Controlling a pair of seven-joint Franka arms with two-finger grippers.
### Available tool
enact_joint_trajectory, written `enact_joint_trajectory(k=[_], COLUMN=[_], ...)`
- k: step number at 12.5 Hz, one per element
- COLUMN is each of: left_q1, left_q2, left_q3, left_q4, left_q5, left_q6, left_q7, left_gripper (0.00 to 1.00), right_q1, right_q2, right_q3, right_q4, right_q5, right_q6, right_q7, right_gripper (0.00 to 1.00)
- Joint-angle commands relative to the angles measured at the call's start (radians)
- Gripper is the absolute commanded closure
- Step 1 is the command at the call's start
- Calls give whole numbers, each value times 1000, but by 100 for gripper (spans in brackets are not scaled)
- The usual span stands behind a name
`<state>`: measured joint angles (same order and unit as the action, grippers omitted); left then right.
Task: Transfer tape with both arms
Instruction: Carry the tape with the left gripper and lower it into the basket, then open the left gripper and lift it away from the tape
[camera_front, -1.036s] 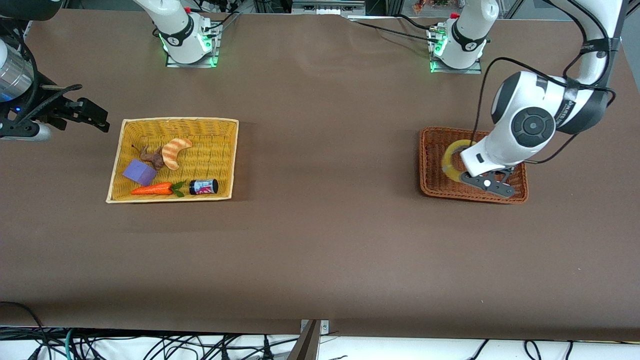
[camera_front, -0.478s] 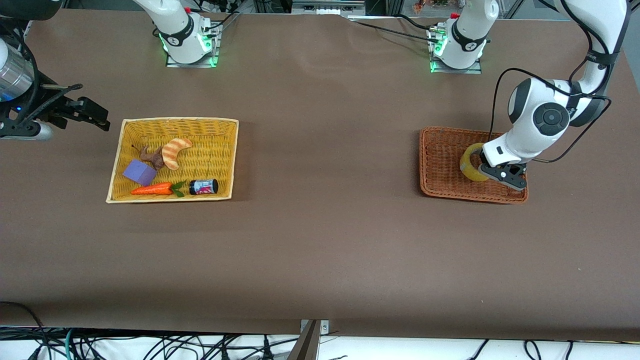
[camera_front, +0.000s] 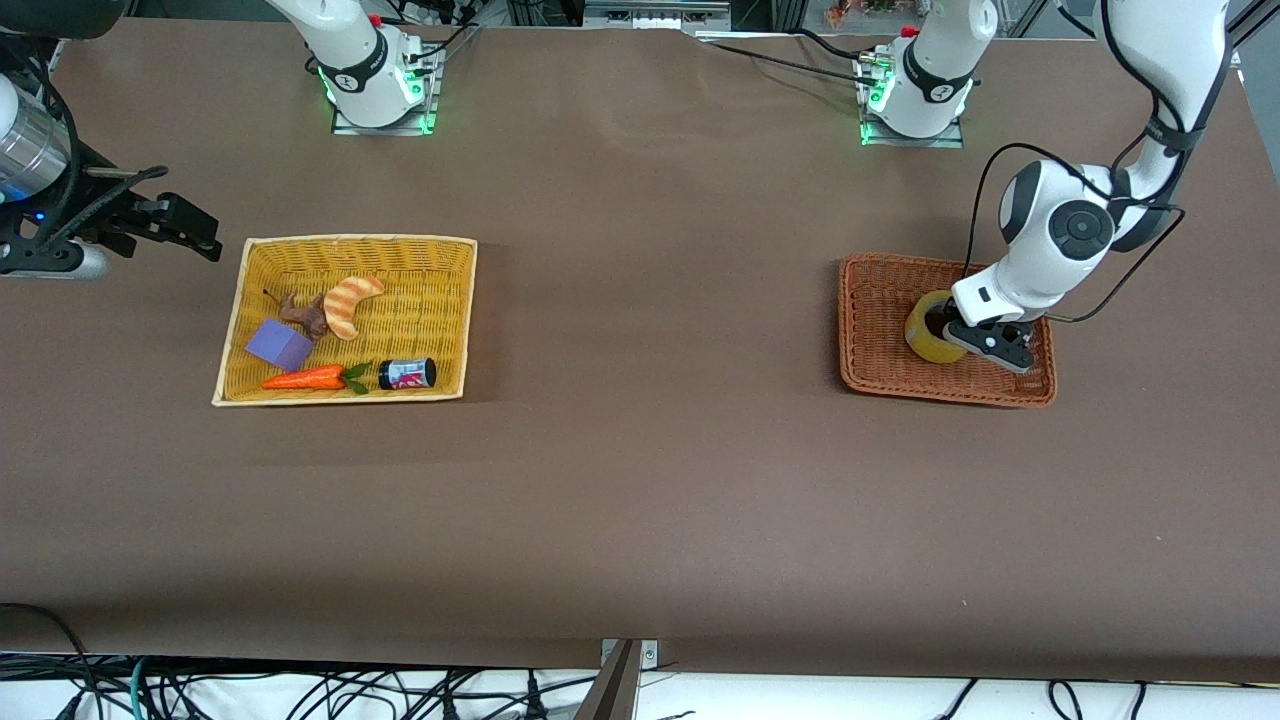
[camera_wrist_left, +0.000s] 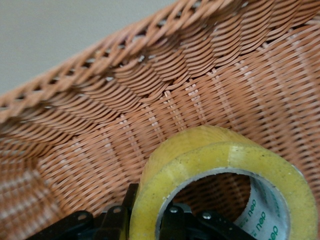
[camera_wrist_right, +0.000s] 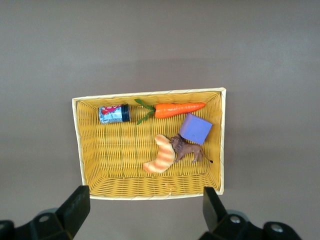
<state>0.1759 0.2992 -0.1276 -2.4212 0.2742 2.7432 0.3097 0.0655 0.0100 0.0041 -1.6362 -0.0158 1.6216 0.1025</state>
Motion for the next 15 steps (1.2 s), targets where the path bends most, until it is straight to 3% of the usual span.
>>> enact_joint_trajectory(k=[1,2,3,5,7,9,10,13,15], left_q1=[0,-3,-7,-13,-58,-87,-88,-145,-170], left_q2=[43,38,26,-43,-115,-140,-143,-153,-218], left_q3=[17,17,16,2,-23,-23,-20,38,72], left_q4=[10,14,25,65,152,371,501,790,818], left_q5=[36,36,36,20,-37,-265,-324,-337,-326], left_q6=[53,46,33,-119,-302,-606,-764,-1096,-1166], left_q7=[6,2,-1,-3,-4,-17,-47,-156,-257], left_gripper=[100,100,59,0,0,0,0,0,0], right_q1=[-12,-12,-12,-12,-12,-12,-12,-12,-13], right_q2=[-24,-25,-24,-24,-24,-24,-24,-24,-24], right_q3=[14,14,14,14,13,13,13,13,13], right_q4=[-16,-16,-14,-13,-13,-13,-14,-13,-13], right_q5=[-9,-9,-7,-4,-3,-3,-3,-3,-1], right_q6=[-8,-12,-28,-28,-28,-28,-29,-29,-29], right_q7=[-1,0,0,0,0,0,0,0,0], right_gripper=[0,0,0,0,0,0,0,0,0])
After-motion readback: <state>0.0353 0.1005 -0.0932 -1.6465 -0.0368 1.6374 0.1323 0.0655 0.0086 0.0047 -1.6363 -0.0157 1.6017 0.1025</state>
